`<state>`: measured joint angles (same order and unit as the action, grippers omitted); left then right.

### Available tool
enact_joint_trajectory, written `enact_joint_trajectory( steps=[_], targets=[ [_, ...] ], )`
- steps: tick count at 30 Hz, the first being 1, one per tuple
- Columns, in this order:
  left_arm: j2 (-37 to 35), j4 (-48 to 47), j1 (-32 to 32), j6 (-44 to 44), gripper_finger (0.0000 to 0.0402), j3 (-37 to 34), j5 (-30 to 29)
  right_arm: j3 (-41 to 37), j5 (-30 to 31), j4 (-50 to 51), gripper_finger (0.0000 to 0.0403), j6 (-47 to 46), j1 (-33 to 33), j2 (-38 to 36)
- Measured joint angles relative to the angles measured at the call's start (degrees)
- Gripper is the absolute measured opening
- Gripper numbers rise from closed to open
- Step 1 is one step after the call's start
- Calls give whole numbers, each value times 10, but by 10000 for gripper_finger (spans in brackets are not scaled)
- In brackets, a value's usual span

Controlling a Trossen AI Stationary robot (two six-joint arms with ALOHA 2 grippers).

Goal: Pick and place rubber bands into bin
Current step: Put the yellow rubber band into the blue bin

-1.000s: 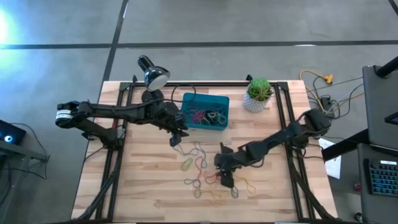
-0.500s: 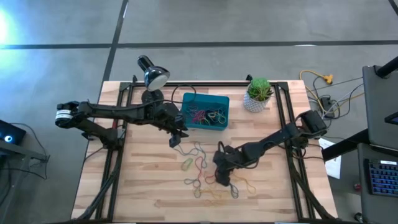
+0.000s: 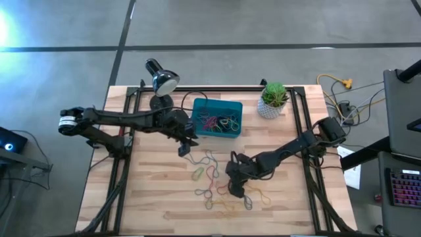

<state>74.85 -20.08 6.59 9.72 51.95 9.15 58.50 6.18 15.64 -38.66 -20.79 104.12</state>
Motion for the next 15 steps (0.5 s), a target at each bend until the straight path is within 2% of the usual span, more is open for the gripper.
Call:
enact_joint_trajectory(
  steps=[6, 15],
  targets=[
    [0, 0, 0, 4, 136, -17, 0, -4, 0, -9, 74, 24, 0, 0],
    [0, 2, 0, 5, 136, -16, 0, -6, 11, -17, 99, 31, -1, 0]
  ],
)
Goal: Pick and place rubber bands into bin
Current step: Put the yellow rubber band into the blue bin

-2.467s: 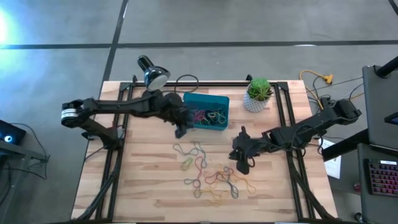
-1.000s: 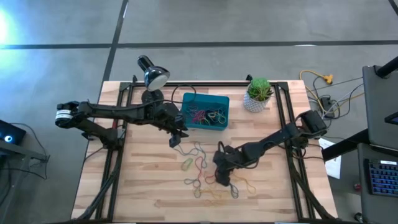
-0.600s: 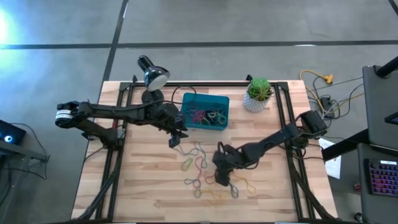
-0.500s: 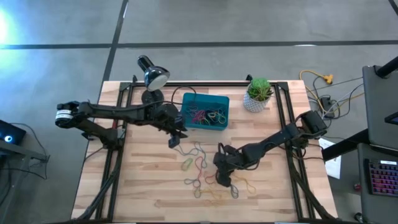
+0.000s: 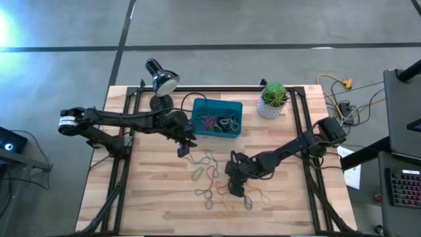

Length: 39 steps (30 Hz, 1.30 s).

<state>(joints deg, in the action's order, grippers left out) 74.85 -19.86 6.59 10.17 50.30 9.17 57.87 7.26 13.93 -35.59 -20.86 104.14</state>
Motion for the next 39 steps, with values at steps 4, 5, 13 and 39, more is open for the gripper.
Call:
enact_joint_trajectory(
  steps=[4, 5, 13, 39],
  targets=[
    [-2, -1, 0, 0, 136, 0, 0, 0, -36, 0, 113, 8, -25, 0],
    [-2, 0, 0, 0, 136, 0, 0, 0, -39, 0, 116, 14, -34, 0],
    [-4, 9, 0, 0, 136, 0, 0, 0, 64, 0, 125, -57, -52, 8],
    [-4, 14, 0, 2, 136, -1, 0, 21, 42, 3, 109, -47, -37, 61]
  ],
)
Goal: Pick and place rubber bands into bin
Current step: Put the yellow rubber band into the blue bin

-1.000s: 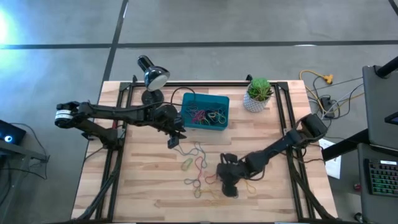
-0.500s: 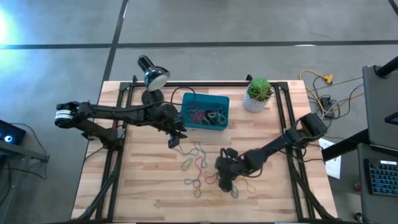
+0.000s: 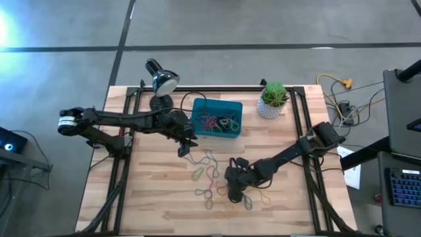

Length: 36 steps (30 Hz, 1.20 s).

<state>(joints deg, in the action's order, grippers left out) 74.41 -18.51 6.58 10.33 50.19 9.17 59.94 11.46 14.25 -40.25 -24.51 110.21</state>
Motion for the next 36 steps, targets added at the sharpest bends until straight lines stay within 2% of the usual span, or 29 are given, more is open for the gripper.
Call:
enact_joint_trajectory(
  steps=[9, 20, 31, 36],
  targets=[
    [0, 0, 0, 0, 136, 0, 0, 22, -5, 66, 16, -1, 0, 6],
    [0, 0, 0, 0, 136, 0, 0, 99, 91, 203, 8, 11, 0, 9],
    [0, 0, 0, 0, 136, 0, 0, 160, 115, 220, 8, 97, -3, 8],
    [0, 0, 0, 0, 136, 0, 0, 161, 112, 218, 8, 122, -3, 7]
  ],
)
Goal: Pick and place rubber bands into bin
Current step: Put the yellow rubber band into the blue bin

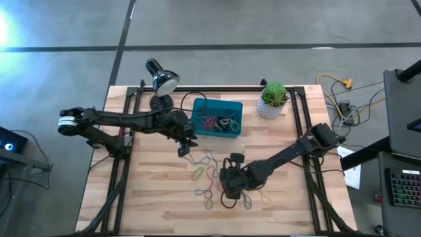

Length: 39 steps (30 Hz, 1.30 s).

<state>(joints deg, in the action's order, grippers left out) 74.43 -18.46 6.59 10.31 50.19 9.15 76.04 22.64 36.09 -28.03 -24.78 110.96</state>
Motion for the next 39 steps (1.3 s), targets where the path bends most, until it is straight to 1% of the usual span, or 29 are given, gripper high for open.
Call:
enact_joint_trajectory(
  steps=[5, 9, 12, 15, 24, 28, 32, 36, 39],
  targets=[
    [0, 0, 0, 10, 136, 0, 0, -28, -59, -4, 8, -5, 0, 0],
    [0, 0, 0, 11, 136, 0, 0, -49, -57, 0, 8, -56, 0, 1],
    [0, 0, 0, 13, 136, 0, 0, -50, -20, 16, 8, -90, 0, 0],
    [0, 0, 0, 13, 136, 0, 0, -35, 16, 34, 8, -89, 0, -5],
    [0, 7, 0, 14, 136, 0, 0, 30, 150, 76, 8, -6, 11, -52],
    [0, 18, 0, 14, 136, 0, 0, 61, 192, 80, 8, 44, 26, -75],
    [1, 30, 0, 14, 136, 0, 0, 86, 227, 85, 8, 110, 47, -88],
    [1, 38, 0, 16, 136, 0, 0, 90, 237, 80, 8, 181, 87, -95],
    [1, 44, 0, 28, 136, 0, 0, 84, 236, 82, 8, 214, 129, -95]
  ],
)
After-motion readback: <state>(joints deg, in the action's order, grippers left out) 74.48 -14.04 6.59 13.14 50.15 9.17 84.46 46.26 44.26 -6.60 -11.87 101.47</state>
